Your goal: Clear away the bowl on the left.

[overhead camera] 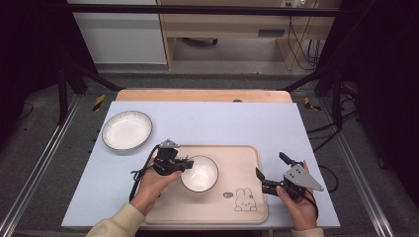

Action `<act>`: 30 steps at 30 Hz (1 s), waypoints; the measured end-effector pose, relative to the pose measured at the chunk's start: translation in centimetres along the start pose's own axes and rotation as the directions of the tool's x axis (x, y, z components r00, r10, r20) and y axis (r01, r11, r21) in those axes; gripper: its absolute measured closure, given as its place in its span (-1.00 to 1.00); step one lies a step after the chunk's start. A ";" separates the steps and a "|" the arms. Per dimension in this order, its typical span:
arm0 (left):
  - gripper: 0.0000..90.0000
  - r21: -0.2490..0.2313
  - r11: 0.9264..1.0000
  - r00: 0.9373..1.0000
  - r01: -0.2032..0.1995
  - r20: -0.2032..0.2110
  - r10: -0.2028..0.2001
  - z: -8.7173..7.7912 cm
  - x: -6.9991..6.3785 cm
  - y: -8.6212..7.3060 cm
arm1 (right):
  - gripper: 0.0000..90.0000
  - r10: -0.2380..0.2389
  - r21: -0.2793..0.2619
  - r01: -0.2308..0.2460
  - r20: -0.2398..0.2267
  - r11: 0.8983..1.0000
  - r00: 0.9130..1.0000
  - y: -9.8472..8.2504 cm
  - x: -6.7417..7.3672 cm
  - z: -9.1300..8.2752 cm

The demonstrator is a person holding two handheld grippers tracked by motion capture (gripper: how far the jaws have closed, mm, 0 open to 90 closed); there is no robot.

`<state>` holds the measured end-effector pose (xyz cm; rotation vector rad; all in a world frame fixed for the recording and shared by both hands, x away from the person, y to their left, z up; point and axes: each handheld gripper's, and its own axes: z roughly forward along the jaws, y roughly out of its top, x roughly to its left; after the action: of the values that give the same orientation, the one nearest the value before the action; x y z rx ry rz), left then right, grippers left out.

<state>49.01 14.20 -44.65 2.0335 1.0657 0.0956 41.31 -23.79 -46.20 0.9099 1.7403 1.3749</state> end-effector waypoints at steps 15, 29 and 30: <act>0.81 -0.001 1.000 1.000 0.025 0.010 -0.025 0.1 0.4 -0.2 | -0.88 0.000 0.001 0.000 -0.004 1.000 1.000 0.0 0.1 0.0; 0.80 -0.005 0.999 0.999 0.045 0.023 -0.044 0.2 0.6 -0.3 | -0.88 0.003 0.011 -0.003 -0.011 1.000 1.000 -0.1 0.2 0.2; 0.80 -0.005 0.999 0.999 0.048 0.025 -0.048 0.3 0.6 -0.3 | -0.88 0.003 0.011 -0.003 -0.011 1.000 1.000 -0.2 0.2 0.2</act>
<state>49.29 14.59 -45.23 1.9981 1.0968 0.0483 41.37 -23.54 -46.40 0.9124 1.7571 1.3763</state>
